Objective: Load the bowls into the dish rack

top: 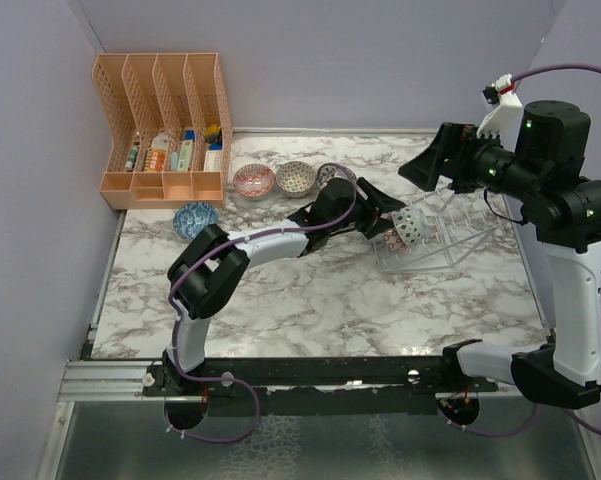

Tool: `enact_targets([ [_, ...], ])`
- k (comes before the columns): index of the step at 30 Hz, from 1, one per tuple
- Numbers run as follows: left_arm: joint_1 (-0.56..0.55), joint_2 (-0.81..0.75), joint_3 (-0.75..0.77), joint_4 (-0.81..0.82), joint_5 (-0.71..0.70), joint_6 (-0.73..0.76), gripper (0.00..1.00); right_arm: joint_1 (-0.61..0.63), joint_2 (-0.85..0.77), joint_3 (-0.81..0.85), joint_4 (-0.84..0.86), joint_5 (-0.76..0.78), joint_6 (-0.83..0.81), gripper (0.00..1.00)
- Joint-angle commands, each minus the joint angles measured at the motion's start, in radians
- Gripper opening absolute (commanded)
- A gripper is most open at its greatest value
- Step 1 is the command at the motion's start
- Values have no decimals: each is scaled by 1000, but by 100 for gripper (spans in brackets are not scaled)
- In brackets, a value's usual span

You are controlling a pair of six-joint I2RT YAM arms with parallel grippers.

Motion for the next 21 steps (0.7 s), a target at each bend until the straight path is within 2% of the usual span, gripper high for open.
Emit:
enact_targets([
  [1, 4, -76, -47, -12, 23, 18, 65, -4, -21, -6, 36, -30, 6, 100],
  [15, 8, -137, -96, -33, 24, 48, 65, -4, -36, -8, 36, -33, 14, 99],
  [19, 14, -188, -106, -86, 4, 106, 65, -4, -31, 12, 25, -33, 13, 99],
  [21, 25, -222, -73, -168, -12, 180, 68, -4, -26, 28, 22, -38, 13, 99],
])
